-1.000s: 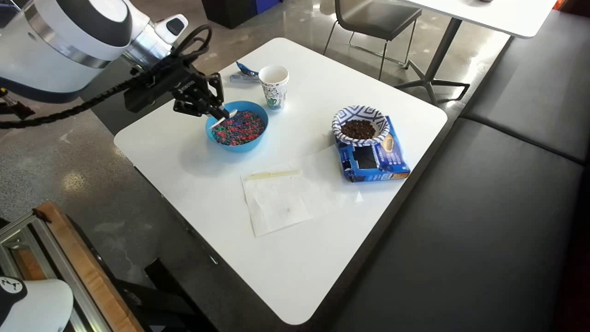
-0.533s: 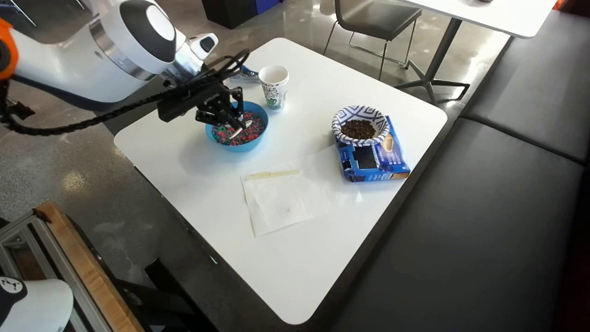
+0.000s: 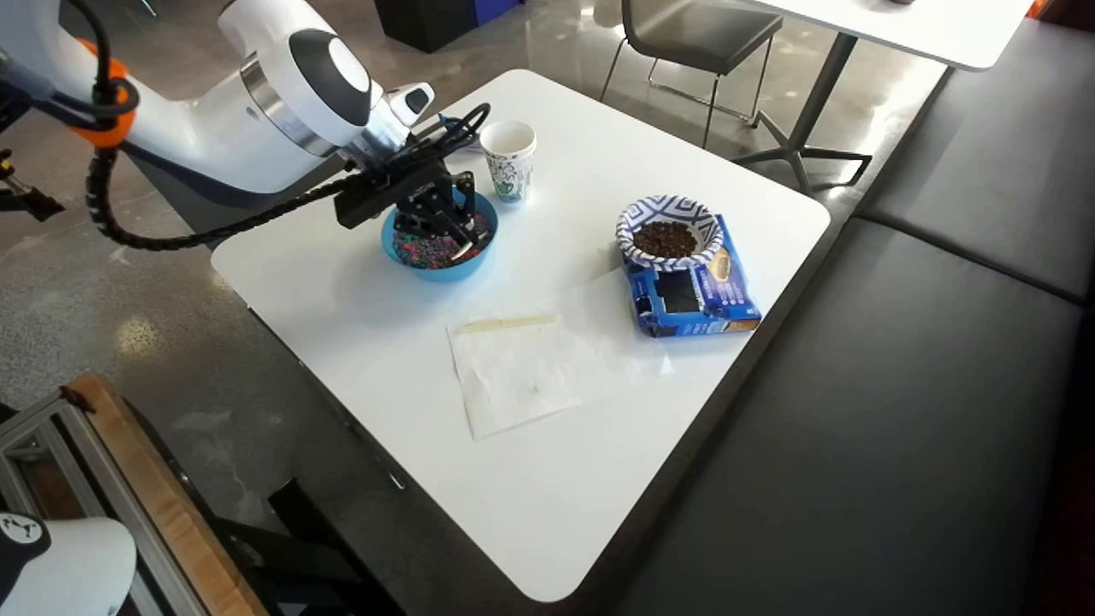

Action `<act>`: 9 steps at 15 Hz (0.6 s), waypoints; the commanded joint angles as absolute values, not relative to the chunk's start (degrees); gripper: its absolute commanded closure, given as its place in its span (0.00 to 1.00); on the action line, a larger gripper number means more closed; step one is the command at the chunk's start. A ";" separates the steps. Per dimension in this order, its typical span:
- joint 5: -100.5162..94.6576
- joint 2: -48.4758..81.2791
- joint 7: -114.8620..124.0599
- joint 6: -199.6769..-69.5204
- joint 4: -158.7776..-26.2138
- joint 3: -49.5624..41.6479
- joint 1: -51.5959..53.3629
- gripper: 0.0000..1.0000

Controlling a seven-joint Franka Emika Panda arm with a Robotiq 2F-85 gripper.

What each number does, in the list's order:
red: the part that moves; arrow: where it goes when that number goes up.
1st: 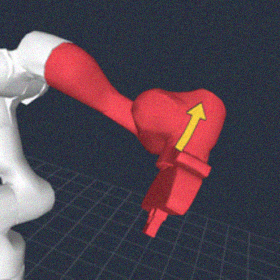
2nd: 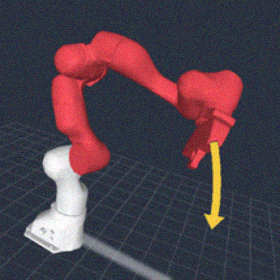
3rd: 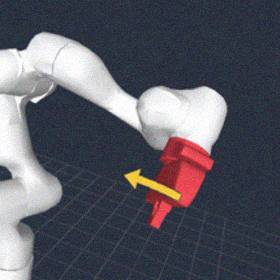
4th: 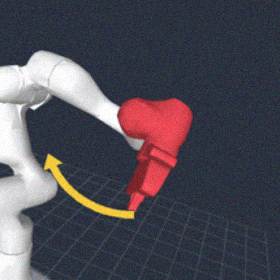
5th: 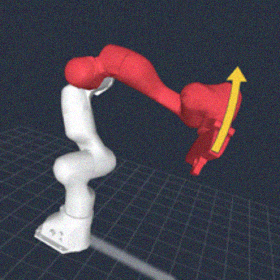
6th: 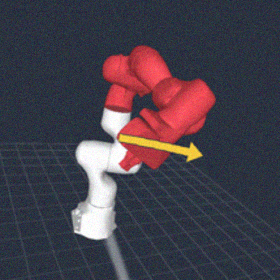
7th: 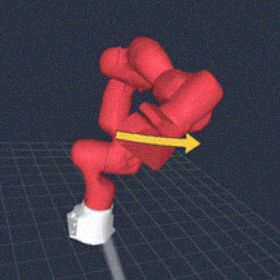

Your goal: Use the white spoon to place some cereal from the blue bowl into the coffee cup then put the spoon back on the napkin.

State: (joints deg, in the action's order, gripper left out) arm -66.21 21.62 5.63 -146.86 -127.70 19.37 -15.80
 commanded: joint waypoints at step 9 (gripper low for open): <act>-43.38 22.75 -11.33 -154.13 -127.68 8.94 -5.75 0.96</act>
